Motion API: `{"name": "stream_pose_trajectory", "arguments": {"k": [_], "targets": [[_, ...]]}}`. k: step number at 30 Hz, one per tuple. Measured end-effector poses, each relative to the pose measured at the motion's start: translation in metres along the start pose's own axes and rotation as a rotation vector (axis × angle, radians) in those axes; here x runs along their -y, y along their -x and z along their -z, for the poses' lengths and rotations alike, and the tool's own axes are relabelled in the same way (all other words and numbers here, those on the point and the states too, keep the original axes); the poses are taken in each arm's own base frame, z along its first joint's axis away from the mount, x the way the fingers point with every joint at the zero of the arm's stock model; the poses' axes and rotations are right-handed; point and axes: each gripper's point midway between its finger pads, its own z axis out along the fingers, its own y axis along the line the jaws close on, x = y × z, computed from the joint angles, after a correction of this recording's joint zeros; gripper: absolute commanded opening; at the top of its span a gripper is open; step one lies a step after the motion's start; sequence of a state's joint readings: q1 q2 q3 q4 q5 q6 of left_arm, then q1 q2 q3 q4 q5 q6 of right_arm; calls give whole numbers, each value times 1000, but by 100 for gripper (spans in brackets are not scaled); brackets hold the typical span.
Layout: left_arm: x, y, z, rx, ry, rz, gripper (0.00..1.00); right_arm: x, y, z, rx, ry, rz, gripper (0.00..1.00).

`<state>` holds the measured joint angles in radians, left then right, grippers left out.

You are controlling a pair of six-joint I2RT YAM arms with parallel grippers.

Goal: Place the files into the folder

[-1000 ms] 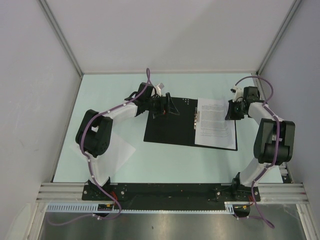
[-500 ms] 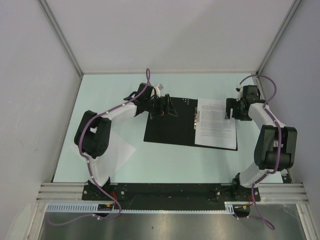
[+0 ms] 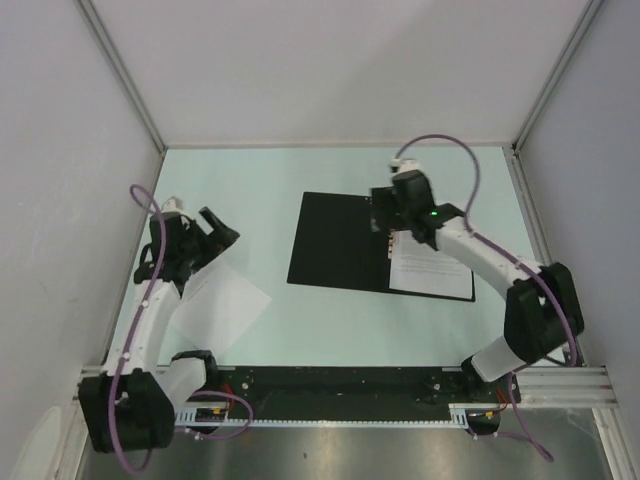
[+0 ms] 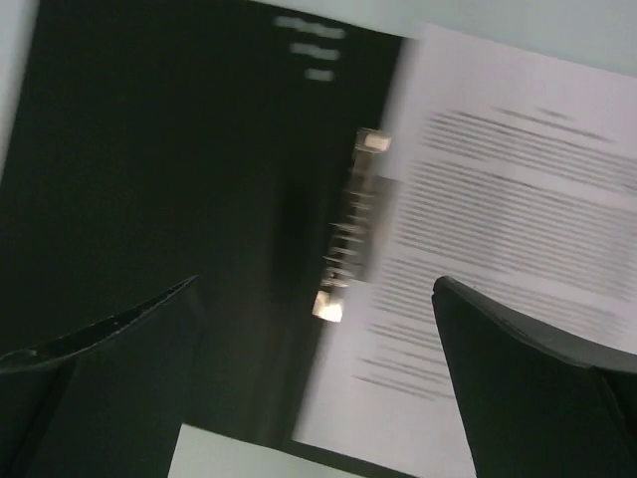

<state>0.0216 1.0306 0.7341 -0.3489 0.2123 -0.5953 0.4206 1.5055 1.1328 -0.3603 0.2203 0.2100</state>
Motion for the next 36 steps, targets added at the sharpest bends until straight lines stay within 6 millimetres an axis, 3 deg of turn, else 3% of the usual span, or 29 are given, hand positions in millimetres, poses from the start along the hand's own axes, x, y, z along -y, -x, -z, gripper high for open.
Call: {"name": "stream_pose_trajectory", "arguments": {"k": [2,4,6,9,10,14,18,23,26,36], "targets": [[-45,3,9,48,122,94,100,-76,-6,-4,10,140,69,100],[-71,0,15,69,203,161,100,-146,-13,-7,8,253,128,100],[-89,1,19,94,266,221,100,-216,-22,-10,-2,358,176,99],[-105,4,17,108,315,301,100,-305,-40,-7,-18,476,246,97],[-111,4,14,108,331,329,100,-333,-46,-6,-12,512,265,97],[-138,5,4,103,389,449,100,-398,-86,6,-43,595,345,93],[-162,4,-8,91,425,568,100,-414,-128,11,-105,628,405,91],[-168,-12,-26,41,403,651,100,-408,-150,-10,-158,604,423,91],[-166,-7,-29,58,380,657,100,-403,-159,-21,-178,586,433,90],[-166,-5,-32,80,354,646,100,-410,-162,-17,-184,600,416,86]]}}
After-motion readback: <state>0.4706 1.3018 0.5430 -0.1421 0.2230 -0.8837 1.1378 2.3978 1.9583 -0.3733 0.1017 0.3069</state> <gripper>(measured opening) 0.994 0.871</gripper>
